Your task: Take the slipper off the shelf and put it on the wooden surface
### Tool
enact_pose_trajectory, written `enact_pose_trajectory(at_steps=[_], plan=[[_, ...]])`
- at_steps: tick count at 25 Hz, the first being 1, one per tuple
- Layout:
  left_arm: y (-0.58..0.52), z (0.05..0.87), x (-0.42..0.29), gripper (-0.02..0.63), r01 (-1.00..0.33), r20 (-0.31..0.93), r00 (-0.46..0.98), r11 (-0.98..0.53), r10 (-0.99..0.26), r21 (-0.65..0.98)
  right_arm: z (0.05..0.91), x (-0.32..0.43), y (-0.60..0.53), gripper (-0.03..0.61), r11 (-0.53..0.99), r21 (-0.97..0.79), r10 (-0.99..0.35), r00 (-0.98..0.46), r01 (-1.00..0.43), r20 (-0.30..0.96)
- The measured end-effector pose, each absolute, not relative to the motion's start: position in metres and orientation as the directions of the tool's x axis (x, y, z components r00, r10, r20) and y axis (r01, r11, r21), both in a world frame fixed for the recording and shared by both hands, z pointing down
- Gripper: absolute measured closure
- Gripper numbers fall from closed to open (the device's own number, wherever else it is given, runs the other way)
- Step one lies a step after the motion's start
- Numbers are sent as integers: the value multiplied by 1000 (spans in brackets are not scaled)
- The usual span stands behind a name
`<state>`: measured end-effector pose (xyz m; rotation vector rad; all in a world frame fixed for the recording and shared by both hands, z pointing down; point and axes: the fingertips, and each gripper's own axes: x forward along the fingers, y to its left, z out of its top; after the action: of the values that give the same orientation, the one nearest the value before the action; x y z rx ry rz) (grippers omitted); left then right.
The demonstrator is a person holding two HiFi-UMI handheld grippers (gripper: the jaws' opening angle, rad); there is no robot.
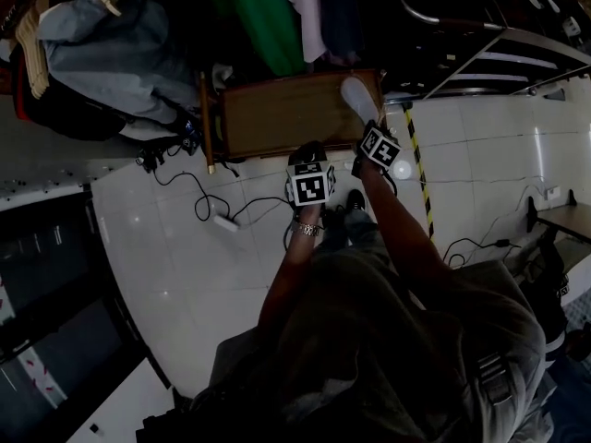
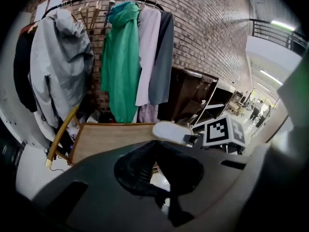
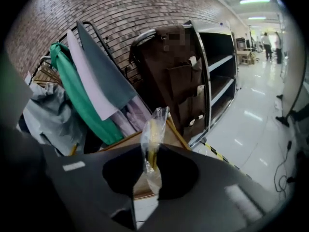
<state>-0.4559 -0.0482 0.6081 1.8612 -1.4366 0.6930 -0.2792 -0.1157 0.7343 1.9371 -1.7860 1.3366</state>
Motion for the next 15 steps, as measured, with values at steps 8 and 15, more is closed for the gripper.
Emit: enact_pose_trajectory(at_steps=[8, 15], plan=[[-36, 624, -461, 611, -973, 773, 231, -137, -590, 186, 815, -304, -82, 370, -205, -276, -375, -186, -939, 908], [-46, 611, -447, 611, -966, 746, 260, -167, -613, 200, 816, -296, -47, 309, -203, -291, -265, -234, -935, 935]])
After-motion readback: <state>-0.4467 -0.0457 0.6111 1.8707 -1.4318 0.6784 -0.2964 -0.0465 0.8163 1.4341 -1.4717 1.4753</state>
